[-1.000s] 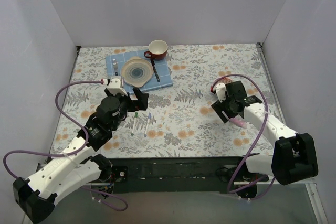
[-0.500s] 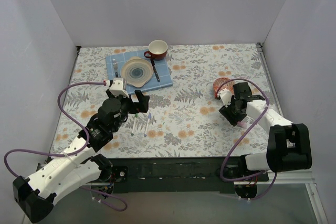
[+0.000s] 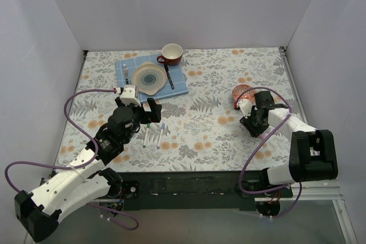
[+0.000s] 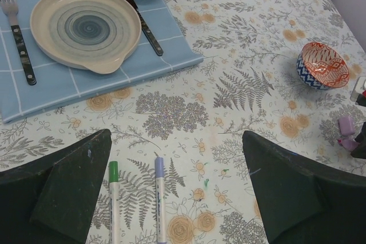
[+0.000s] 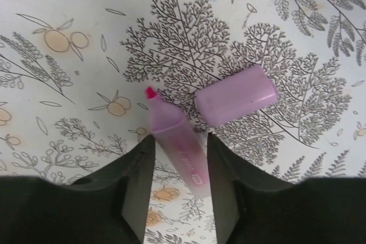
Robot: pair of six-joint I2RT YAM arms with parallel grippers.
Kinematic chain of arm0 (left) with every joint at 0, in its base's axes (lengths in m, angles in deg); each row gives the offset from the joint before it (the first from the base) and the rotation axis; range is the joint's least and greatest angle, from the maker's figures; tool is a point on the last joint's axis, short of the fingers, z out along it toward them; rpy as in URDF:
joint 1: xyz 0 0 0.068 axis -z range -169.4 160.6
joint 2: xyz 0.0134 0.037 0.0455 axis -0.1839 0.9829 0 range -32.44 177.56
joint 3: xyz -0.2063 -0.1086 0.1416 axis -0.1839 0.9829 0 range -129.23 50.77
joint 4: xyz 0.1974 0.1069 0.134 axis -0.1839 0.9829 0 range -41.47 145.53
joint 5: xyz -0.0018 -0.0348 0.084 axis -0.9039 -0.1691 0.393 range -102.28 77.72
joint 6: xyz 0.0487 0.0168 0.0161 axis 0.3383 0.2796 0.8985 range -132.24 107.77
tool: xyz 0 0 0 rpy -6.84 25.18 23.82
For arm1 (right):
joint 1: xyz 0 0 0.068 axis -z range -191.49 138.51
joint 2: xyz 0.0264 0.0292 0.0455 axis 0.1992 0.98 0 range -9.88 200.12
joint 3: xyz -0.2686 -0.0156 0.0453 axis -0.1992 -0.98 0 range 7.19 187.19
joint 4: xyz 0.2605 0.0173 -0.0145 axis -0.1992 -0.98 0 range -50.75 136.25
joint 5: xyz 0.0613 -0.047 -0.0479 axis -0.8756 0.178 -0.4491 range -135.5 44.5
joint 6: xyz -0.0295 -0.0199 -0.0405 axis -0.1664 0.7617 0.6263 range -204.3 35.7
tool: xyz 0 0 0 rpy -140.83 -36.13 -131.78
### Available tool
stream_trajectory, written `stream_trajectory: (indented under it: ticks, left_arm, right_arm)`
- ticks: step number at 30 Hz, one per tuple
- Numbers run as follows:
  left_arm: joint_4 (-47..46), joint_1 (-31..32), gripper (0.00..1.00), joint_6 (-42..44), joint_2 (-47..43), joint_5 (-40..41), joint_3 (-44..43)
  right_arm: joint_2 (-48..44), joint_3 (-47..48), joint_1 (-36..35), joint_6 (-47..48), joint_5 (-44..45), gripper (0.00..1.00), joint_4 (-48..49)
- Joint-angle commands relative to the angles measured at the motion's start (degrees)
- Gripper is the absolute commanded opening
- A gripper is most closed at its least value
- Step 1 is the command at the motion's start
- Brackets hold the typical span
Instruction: Insert the pens into the pen caps
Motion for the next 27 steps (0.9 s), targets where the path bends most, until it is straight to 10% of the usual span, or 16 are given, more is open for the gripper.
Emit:
stream_trajectory:
  ticks: [1,13,27]
  left_arm:
    - [0.76,0.18,0.98,1.02,-0.35,1.6,-0.85]
    - [-0.46,0.18,0.98,1.47,-2.64,1.86,-0.06]
    - [3.31,0.18,0.85,-7.13,5.79,-20.52,-4.8]
  right_arm:
    - [0.3,-0.8,0.09,0.06,-5.37,0.43,0.84]
    - [6.37,4.03,-7.29,-8.19,-13.37,0.05,-2.42]
    - [2.25,12.83,-18.45,-31.38,-18.63,0.01,4.69]
